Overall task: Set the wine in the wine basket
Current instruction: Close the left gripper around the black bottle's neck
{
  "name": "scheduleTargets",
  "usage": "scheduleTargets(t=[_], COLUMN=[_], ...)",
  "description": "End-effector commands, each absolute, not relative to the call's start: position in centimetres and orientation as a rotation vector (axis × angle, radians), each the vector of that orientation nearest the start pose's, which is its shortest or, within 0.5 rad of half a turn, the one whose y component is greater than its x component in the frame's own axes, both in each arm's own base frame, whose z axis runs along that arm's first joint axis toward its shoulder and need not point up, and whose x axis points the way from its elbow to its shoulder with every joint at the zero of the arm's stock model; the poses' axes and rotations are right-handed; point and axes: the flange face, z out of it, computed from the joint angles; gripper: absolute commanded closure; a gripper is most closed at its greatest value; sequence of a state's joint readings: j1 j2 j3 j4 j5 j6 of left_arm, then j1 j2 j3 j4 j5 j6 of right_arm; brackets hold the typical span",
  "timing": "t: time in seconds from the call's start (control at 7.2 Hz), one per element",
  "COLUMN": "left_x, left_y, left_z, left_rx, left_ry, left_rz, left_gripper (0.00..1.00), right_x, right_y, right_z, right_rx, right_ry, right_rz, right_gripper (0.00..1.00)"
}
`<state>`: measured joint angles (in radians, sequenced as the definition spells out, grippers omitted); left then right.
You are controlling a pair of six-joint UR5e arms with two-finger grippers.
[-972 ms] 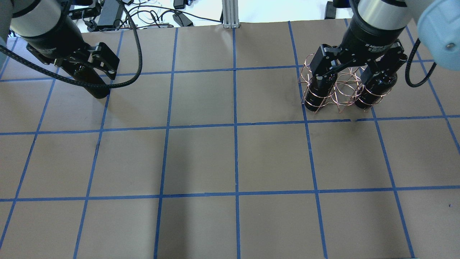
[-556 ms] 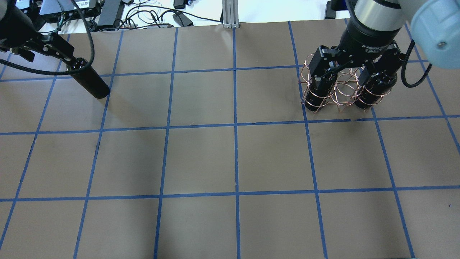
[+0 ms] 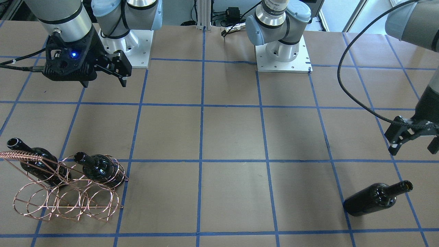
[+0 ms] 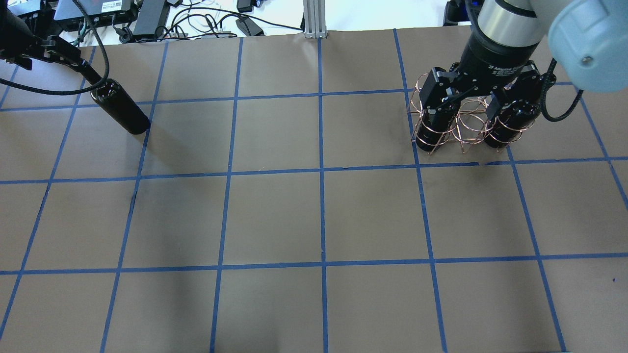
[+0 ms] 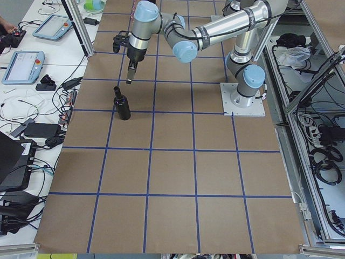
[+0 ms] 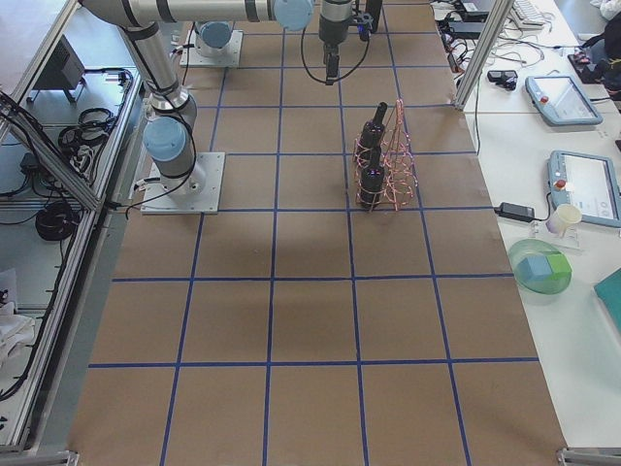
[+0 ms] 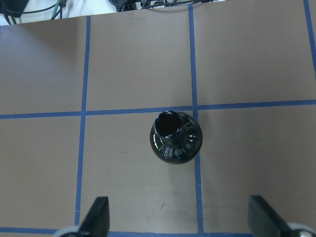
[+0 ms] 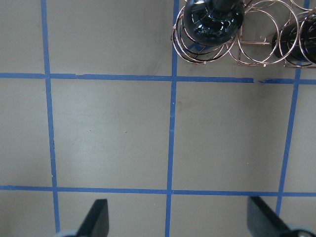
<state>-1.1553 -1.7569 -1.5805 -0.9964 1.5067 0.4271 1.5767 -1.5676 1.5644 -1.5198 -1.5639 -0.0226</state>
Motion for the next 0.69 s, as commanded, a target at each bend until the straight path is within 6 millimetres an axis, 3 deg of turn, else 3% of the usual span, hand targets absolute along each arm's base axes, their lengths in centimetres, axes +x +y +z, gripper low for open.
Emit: scheduleTargets(t=[0.0, 0.14, 0.42, 0.56], left_x=[13.0, 14.0, 14.3, 14.4], left_y=[-62.2, -63.4, -64.3, -64.4], left_z=[41.2, 41.2, 39.7, 39.1], left_rx=[0.023, 0.033, 0.032, 0.021], left_ry=[3.070, 3.007, 3.002, 3.016], left_rz=[-0.634, -0.729, -0.748, -0.721], left_gripper=[0.01, 0.01, 0.02, 0.10], right_x=[13.8, 13.8, 13.7, 13.7], right_y=[-48.8, -48.7, -48.7, -48.7], right_z=[48.7, 48.9, 48.6, 48.4], right_rx=[-0.025, -0.026, -0.030, -0.040], right_ry=[3.113, 3.113, 3.122, 3.128], right_rz=[0.057, 0.052, 0.067, 0.081], right_gripper=[0.00, 0.00, 0.00, 0.00])
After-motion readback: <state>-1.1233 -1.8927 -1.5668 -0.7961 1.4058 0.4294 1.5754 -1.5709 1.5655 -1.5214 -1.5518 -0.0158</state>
